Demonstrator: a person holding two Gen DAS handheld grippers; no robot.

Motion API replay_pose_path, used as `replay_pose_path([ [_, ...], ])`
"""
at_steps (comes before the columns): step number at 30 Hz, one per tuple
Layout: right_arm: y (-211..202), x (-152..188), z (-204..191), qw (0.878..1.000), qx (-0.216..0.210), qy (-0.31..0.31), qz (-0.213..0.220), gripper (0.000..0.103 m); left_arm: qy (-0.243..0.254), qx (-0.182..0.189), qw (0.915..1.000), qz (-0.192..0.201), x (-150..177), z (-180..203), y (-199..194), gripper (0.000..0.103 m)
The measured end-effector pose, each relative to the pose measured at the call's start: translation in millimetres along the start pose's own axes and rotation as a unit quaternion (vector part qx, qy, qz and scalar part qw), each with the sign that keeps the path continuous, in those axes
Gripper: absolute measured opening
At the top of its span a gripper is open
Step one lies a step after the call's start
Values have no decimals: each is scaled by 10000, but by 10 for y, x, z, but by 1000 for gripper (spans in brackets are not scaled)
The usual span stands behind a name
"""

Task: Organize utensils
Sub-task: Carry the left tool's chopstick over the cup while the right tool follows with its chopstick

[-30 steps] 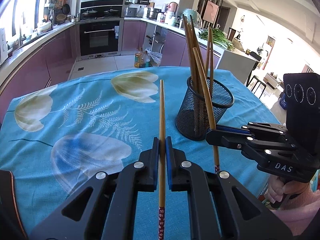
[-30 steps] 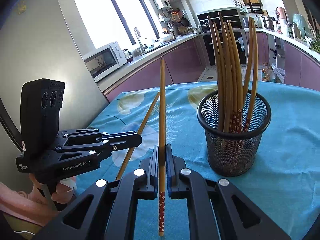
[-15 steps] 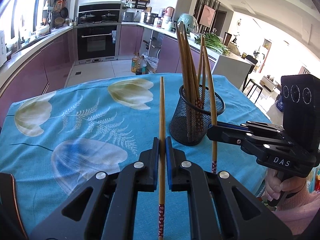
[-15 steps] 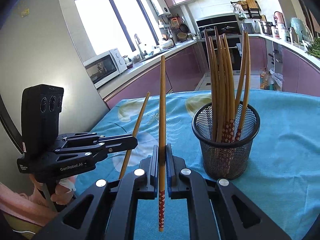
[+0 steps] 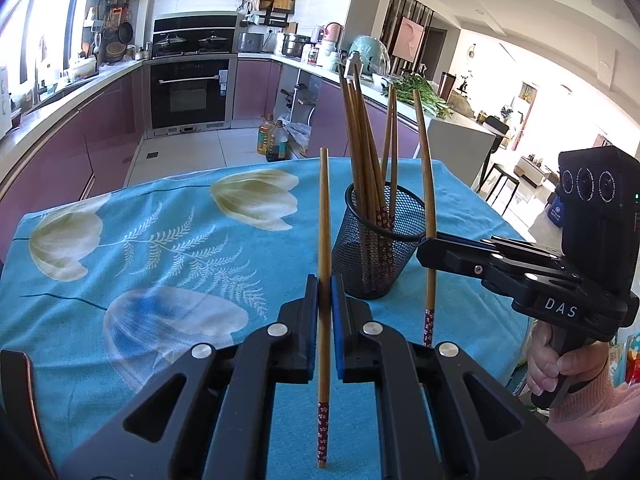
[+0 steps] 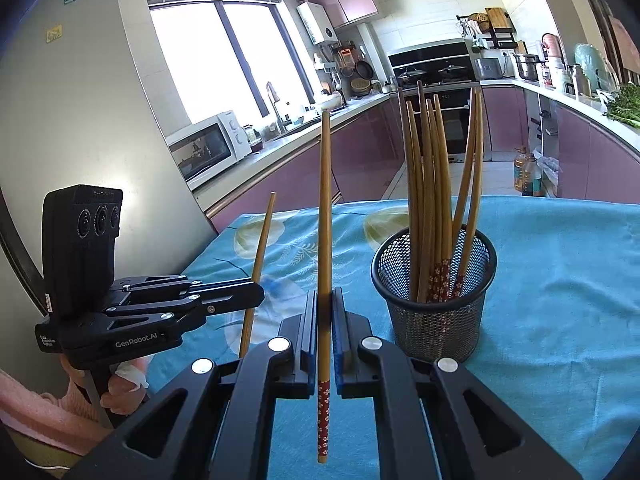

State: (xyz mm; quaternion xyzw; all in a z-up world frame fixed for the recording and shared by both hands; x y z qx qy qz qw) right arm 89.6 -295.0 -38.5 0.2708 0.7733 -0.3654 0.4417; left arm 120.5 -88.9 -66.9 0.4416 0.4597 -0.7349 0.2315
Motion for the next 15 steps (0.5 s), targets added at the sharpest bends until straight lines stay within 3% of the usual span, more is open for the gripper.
replay_pose_path([
  [15, -65, -97, 48, 9999, 73, -22, 153, 6, 24, 34, 9999, 101, -70, 33, -29, 7],
])
Point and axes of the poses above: each gripper's, at about its wrist camera, not at the fingertips, and y roughly the way its jaws point, z to its right, x to its underside, the point moved 4 cm from there along y, roughly the way its jaws point, and after that the axes turned 11 degrees about z, right-handed, at the moved point
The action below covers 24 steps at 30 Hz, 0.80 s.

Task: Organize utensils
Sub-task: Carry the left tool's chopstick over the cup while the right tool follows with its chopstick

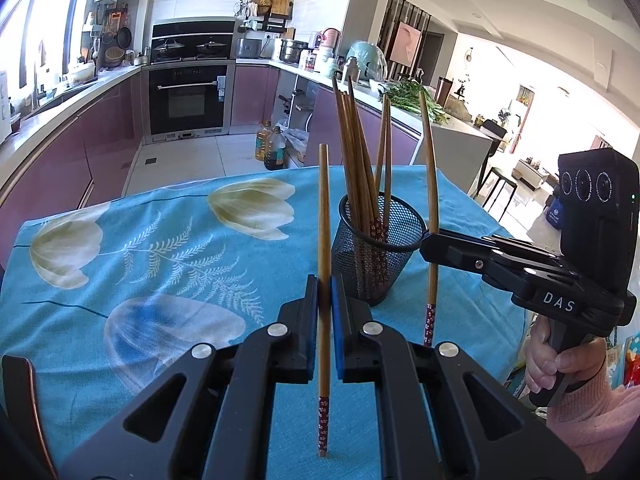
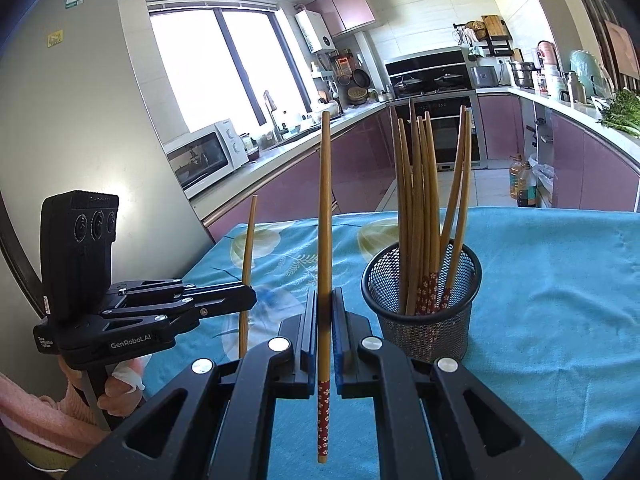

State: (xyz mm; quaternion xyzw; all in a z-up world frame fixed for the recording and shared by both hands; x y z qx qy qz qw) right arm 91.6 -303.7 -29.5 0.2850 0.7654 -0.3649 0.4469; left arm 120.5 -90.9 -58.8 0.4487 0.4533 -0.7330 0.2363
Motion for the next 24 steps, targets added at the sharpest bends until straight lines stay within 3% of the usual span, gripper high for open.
replay_pose_path([
  [24, -71, -101, 67, 9999, 76, -40, 145, 6, 46, 70, 9999, 105, -104, 81, -46, 7],
])
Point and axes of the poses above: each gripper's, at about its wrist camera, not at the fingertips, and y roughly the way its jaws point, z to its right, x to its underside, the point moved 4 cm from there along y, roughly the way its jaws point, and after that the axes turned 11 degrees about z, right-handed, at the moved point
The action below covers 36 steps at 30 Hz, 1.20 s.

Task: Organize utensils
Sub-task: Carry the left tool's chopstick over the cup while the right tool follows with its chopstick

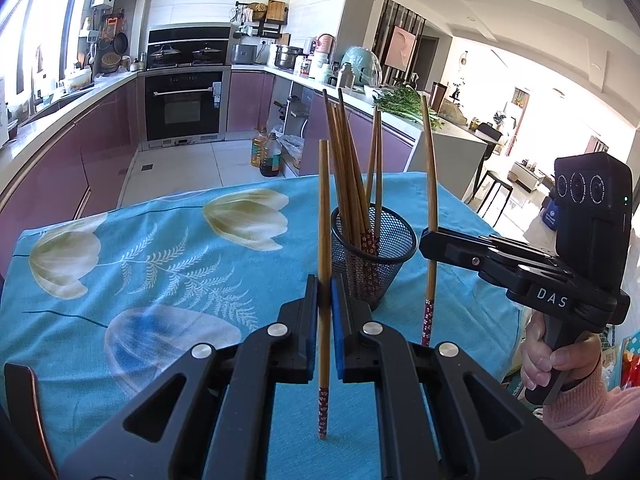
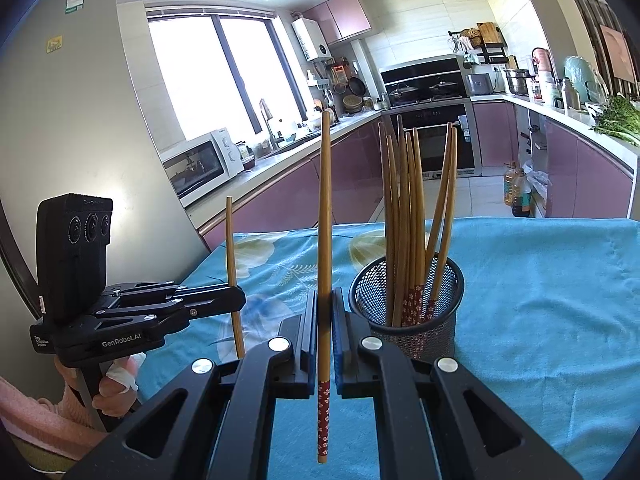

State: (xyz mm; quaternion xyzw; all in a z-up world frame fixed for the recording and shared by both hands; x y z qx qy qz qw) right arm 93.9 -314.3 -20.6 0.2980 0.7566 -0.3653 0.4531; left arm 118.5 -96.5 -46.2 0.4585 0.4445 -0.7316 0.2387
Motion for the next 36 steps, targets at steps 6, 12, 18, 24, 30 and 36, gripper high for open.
replay_pose_path([
  [6, -9, -28, -9, 10000, 5, -39, 50, 6, 2, 22, 10000, 46, -37, 6, -28, 7],
  [12, -6, -51, -29, 9999, 15, -66, 93, 6, -14, 31, 10000, 89, -68, -7, -52, 7],
  [18, -10, -69, -16, 9999, 14, -86, 110, 6, 3, 53, 9999, 127, -113, -3, -59, 7],
  [24, 28, -120, -33, 9998, 31, -104, 136, 6, 16, 64, 9999, 145, -150, -12, -61, 7],
  [30, 41, -160, -25, 9998, 56, -120, 172, 6, 25, 93, 9998, 197, -222, -23, -77, 7],
  [36, 50, -200, -3, 9997, 75, -143, 199, 6, 67, 114, 9997, 214, -268, -23, -83, 7],
])
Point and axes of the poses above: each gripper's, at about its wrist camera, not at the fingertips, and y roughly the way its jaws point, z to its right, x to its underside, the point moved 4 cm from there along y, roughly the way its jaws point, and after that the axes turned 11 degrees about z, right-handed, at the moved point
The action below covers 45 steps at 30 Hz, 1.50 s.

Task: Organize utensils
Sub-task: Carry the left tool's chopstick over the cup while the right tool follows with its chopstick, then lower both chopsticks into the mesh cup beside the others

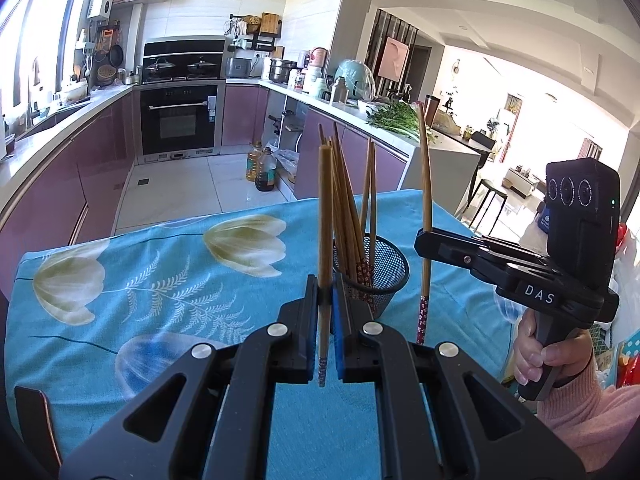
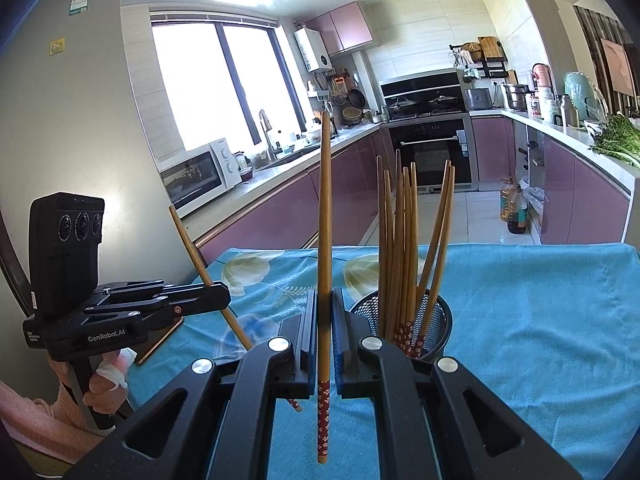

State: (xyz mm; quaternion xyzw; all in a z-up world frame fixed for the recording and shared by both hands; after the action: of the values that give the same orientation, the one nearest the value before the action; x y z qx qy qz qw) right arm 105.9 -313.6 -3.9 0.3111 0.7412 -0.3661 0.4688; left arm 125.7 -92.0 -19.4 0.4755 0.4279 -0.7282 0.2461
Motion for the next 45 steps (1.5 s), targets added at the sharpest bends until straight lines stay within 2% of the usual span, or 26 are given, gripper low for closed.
replay_pose_path([
  [18, 47, -93, 9, 9999, 36, -21, 102, 6, 95, 70, 9999, 42, -134, 14, -45, 7],
  [33, 34, -186, 33, 9998, 20, 9, 190, 6, 118, 418, 9990, 127, -329, 96, -203, 7],
  [45, 43, -238, 52, 9998, 15, 57, 215, 6, 209, 548, 9981, 163, -483, 220, -111, 7],
])
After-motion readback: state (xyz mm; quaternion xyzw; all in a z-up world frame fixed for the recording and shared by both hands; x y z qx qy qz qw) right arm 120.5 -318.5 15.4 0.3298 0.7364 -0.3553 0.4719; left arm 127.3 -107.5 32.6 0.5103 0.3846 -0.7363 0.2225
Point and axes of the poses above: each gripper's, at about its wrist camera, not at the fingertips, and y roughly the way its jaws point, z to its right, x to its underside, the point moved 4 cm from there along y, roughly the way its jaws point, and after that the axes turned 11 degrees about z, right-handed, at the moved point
